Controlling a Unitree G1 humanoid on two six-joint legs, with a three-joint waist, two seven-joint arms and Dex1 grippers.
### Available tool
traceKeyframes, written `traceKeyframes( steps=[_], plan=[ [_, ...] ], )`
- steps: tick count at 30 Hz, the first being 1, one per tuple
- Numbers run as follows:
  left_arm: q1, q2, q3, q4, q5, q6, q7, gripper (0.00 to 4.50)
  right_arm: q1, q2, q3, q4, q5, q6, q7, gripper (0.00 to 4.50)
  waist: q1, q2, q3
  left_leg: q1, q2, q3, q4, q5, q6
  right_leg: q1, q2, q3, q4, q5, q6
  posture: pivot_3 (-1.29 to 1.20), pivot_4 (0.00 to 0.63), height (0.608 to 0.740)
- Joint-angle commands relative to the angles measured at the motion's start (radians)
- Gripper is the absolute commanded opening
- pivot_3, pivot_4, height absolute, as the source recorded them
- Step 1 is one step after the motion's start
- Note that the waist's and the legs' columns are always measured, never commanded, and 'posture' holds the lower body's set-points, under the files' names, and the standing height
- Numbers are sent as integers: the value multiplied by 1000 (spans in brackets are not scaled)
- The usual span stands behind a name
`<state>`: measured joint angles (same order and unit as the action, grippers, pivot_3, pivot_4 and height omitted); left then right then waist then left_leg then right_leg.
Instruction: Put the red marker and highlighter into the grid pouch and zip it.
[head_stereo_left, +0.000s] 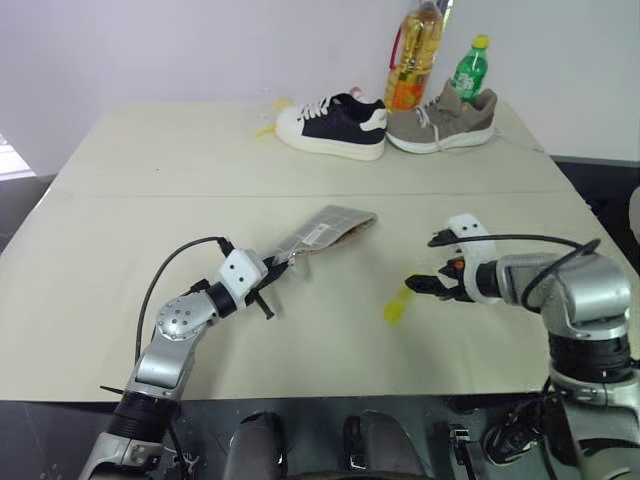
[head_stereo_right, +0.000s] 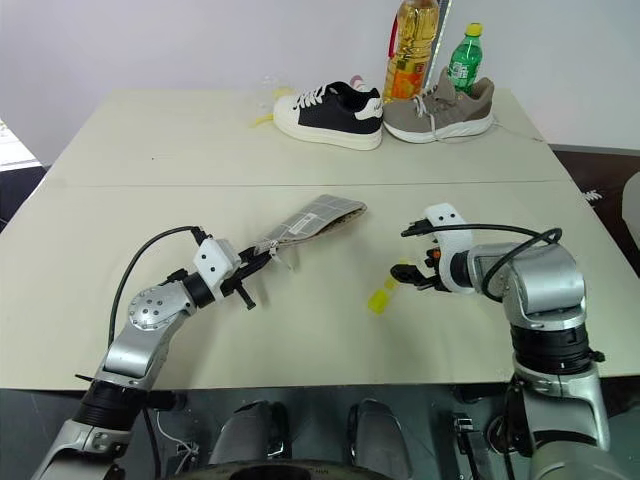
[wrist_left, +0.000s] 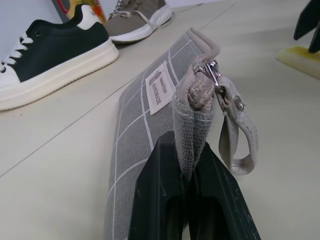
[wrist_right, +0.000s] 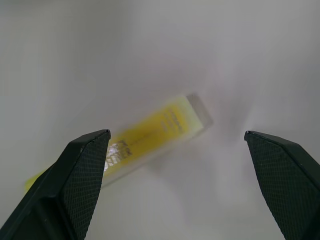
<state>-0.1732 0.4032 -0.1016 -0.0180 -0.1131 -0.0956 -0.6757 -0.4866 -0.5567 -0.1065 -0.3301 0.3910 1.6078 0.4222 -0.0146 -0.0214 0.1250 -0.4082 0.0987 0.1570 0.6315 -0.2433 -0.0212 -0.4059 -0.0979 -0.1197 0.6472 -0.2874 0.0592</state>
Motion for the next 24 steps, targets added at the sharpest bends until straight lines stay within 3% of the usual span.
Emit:
traceKeyframes(
  steps=[1, 9, 12, 19, 20, 24],
  plan=[
    [-27, -4, 5, -11, -12, -5, -4, 0, -3, 63, -60, -31, 133, 7, -175, 4460, 0, 0, 0, 0, 0, 0, 0, 0, 0, 0, 0, 0, 0, 0, 0, 0, 150, 705],
    [-33, -8, 6, -9, -11, -7, -2, 0, 61, 163, -55, -59, 493, 7, -638, 4460, 0, -1, -1, 0, 0, 0, 0, 0, 0, 0, 0, 0, 0, 0, 0, 0, 150, 705],
    [-23, -5, 12, -16, -11, -7, 0, 0, 77, 116, -21, -59, 618, 7, -757, 3637, 0, -2, -1, 0, 0, 0, 0, 0, 0, 1, 0, 0, 0, 0, 0, 0, 150, 705],
    [-14, -5, 15, -26, -12, -4, 6, 0, -44, 16, 89, -69, 687, 7, -789, 245, -2, -2, -1, 0, 0, 0, -1, 0, 0, 0, 1, 0, 0, 0, 0, 0, 150, 705],
    [-15, -5, 15, -24, -12, -4, 6, 0, -67, 12, 105, -72, 666, 7, -779, 43, -3, -1, -1, 0, 0, 0, -1, 0, 0, 0, 1, 0, 0, 0, 0, 0, 150, 705],
    [-25, -6, 14, -20, -11, -4, 9, 0, -173, -5, 173, -62, 566, -87, -621, 43, -2, -1, -1, -1, 0, 0, -1, 0, 0, -1, 1, 0, 0, 0, 0, 0, 150, 705]
  ],
)
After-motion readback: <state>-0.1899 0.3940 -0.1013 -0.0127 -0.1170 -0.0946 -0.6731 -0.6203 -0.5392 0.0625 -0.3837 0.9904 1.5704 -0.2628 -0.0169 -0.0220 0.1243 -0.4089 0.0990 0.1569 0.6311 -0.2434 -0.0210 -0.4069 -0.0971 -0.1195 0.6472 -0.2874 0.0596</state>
